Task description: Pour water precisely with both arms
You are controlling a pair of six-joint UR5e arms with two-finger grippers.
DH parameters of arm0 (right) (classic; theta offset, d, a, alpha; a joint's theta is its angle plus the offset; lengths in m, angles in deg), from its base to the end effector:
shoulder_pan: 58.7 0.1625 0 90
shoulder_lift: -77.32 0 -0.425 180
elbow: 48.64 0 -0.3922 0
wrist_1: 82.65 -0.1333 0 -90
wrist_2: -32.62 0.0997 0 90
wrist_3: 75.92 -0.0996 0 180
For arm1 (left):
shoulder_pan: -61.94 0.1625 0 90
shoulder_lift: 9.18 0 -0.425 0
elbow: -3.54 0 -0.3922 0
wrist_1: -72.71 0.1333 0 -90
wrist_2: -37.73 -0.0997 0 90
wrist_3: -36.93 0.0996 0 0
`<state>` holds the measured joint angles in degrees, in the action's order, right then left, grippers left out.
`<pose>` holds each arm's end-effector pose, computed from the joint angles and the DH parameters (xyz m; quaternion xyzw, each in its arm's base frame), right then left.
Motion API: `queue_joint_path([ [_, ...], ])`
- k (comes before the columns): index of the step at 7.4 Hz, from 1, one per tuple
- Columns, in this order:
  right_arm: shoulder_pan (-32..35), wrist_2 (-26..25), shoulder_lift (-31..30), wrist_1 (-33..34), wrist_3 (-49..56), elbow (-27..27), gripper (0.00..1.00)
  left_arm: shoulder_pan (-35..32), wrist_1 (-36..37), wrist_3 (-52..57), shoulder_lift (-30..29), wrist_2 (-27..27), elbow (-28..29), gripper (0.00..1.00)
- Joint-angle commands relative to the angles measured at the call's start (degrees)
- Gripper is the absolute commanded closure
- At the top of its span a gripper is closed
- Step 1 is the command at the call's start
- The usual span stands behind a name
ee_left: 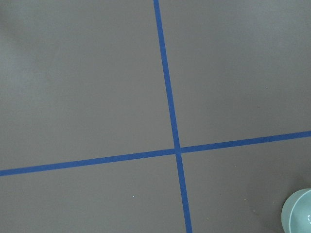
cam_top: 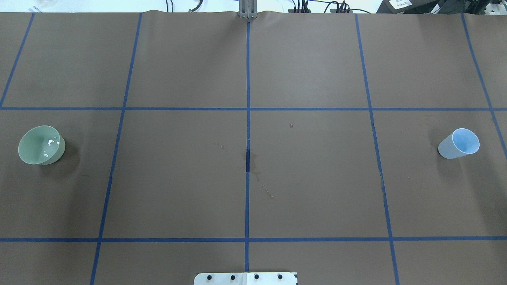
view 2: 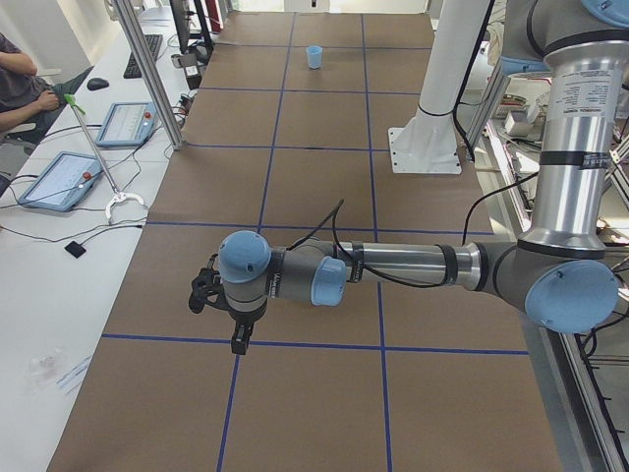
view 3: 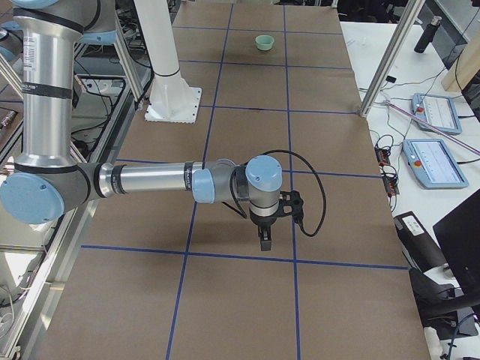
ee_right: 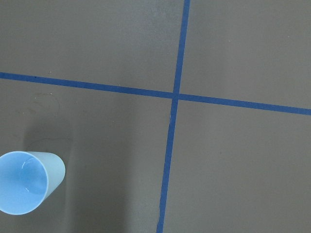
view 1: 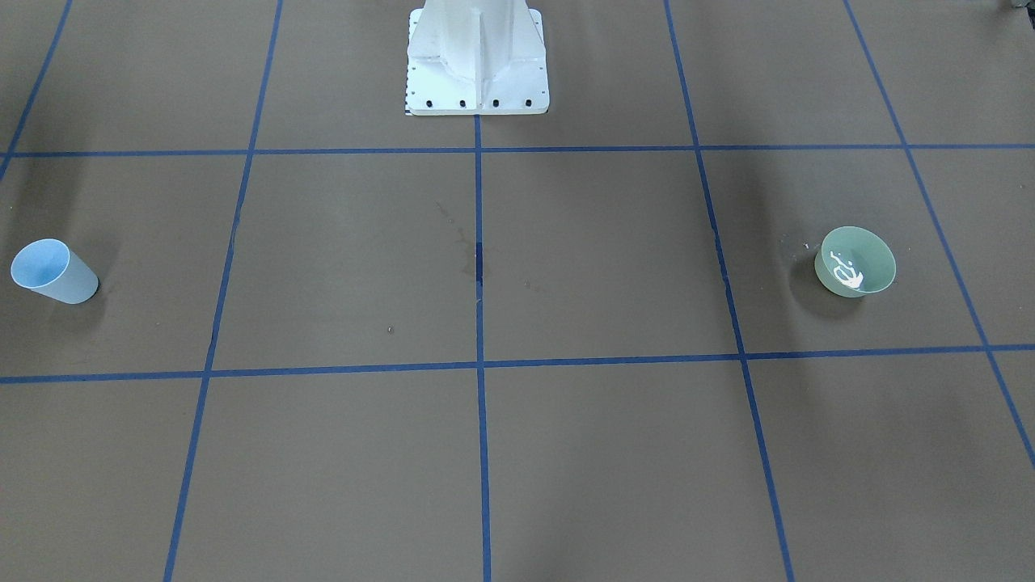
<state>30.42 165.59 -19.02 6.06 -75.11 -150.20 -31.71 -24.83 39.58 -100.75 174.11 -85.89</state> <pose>0.0585 -0.4519 0.6103 0.0526 -0.3657 -0.0345 0.9286 -0.0937 -0.5076 0.6336 0.0899 0.3883 0.0213 0.9169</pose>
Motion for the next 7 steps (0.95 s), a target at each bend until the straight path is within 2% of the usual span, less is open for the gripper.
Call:
queue_joint_path([
  [1,-0.09,-0.17,-0.51,-0.38,0.07,-0.22,0.0,0.21,0.07,-0.71,0.69,-0.15,-0.39,0.0],
  [7,-0.09,-0.25,-0.86,-0.56,-0.37,-0.21,0.0,0.56,0.33,-0.72,0.69,-0.15,0.22,0.0],
])
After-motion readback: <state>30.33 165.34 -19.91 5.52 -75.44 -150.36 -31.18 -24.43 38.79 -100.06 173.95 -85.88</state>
